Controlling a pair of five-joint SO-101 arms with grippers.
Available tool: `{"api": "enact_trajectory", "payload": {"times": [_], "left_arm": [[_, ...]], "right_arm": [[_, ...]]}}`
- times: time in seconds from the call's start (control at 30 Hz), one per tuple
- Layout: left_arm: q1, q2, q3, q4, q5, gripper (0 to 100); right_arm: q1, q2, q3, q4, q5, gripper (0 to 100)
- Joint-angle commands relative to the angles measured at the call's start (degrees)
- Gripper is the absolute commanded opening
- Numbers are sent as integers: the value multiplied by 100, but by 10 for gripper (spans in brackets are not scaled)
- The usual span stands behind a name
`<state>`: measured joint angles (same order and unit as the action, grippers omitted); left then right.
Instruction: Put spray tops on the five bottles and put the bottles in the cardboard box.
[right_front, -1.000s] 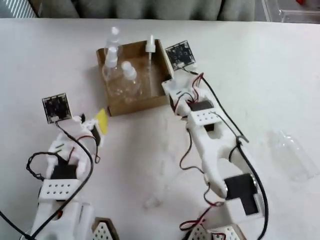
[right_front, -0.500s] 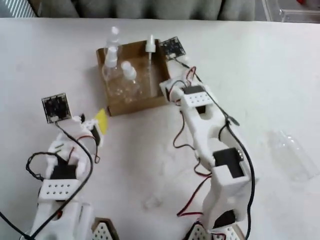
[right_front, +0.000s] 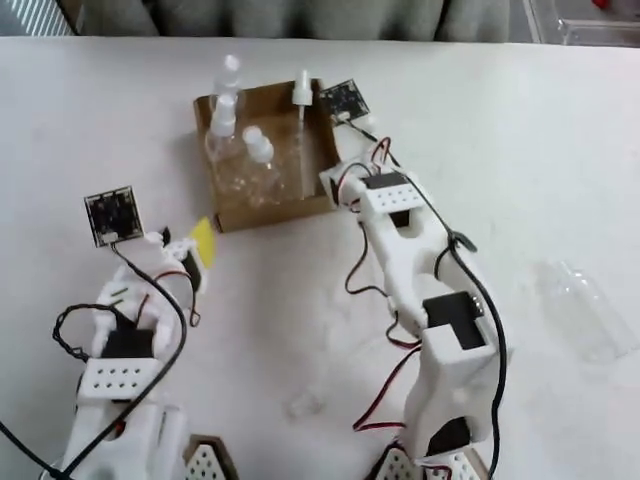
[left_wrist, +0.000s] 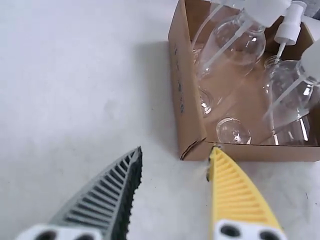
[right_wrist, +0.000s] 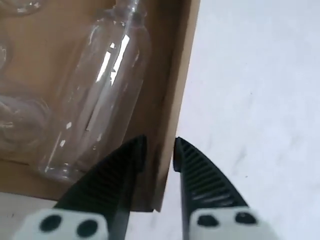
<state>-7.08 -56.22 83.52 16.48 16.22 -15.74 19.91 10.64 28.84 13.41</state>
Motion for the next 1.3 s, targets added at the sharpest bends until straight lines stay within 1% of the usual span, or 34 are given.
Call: {"api": "enact_trajectory", "payload": {"times": [0.0,0.27,0.37,0.6,0.7,0.83,1.13,1.27], "left_arm": [[-40,-189,-18,-202,35,211],[-48,-180,-18,-202,35,211],[-48,-180,-18,-202,35,211],[-48,-180,-18,-202,35,211],[-48,-180,-18,-202,35,211],[-48,-180,-18,-202,35,211],[-48,-171,-18,-202,35,211],[-48,-171,-18,-202,35,211]], "right_arm": [[31,-66,-237,92,79,18],[163,-75,-237,136,79,15],[171,-84,-264,321,88,15],[180,-84,-914,1534,88,15],[189,-84,-1046,1851,105,15],[180,-75,-1029,2167,747,15],[374,-75,-1020,2484,870,15],[435,-75,-1020,2668,1134,15]]}}
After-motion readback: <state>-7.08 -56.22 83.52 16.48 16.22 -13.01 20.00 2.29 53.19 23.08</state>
